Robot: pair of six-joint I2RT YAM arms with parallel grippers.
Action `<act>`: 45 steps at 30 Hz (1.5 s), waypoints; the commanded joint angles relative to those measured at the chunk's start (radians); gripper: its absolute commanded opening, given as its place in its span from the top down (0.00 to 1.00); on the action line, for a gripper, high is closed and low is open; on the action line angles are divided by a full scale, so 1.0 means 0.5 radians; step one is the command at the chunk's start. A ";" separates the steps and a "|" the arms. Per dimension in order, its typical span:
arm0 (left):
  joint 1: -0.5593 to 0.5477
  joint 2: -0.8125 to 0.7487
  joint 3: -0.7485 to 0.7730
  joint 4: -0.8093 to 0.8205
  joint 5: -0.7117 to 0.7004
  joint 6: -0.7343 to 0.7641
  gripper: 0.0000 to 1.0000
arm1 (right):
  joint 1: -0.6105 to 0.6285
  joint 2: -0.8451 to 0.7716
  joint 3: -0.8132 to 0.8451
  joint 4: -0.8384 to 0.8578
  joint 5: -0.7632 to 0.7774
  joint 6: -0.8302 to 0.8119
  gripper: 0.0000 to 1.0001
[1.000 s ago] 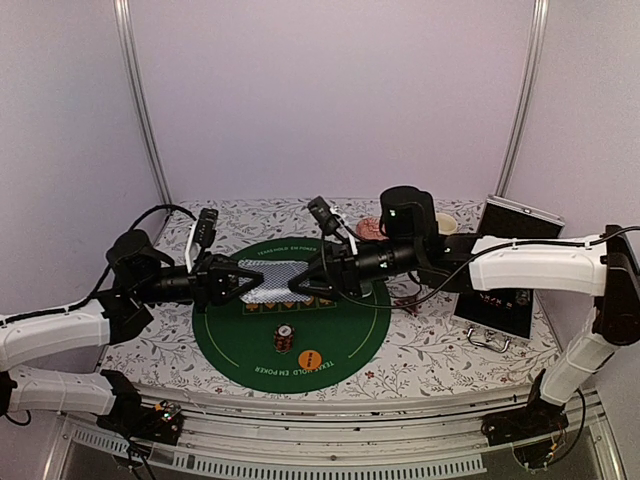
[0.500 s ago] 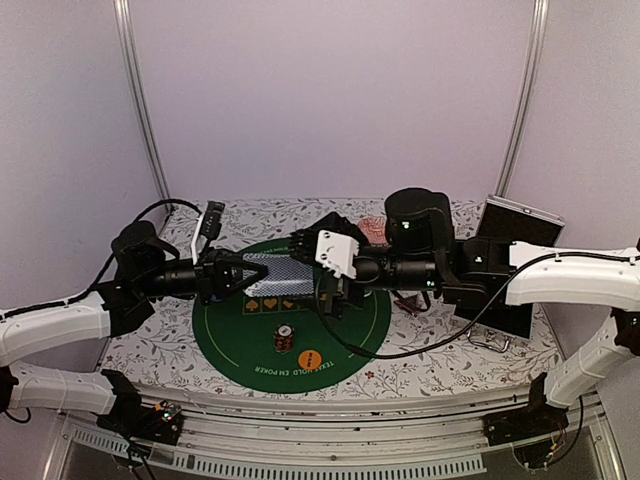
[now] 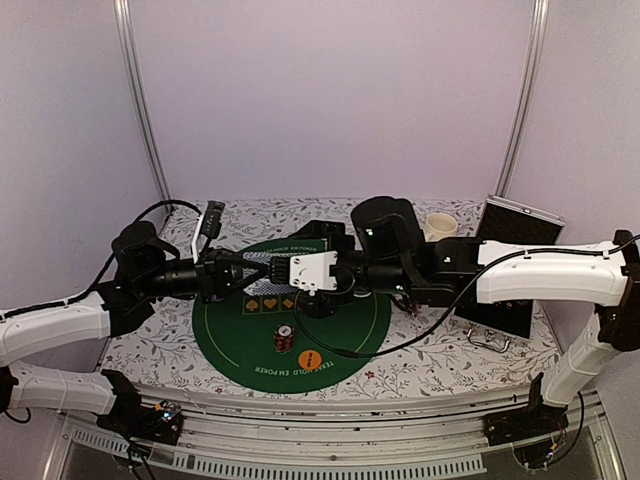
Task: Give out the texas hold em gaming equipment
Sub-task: Pass from the left arm to the right
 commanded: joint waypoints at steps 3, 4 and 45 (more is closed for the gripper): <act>-0.023 0.014 0.035 0.028 -0.037 -0.087 1.00 | 0.001 0.042 0.036 0.006 -0.043 -0.054 0.03; -0.023 0.021 0.033 0.041 -0.037 -0.101 1.00 | 0.000 0.046 0.037 0.006 -0.053 -0.052 0.04; -0.025 0.111 0.009 0.033 -0.132 -0.128 0.83 | -0.046 0.096 0.093 -0.047 -0.029 0.156 0.50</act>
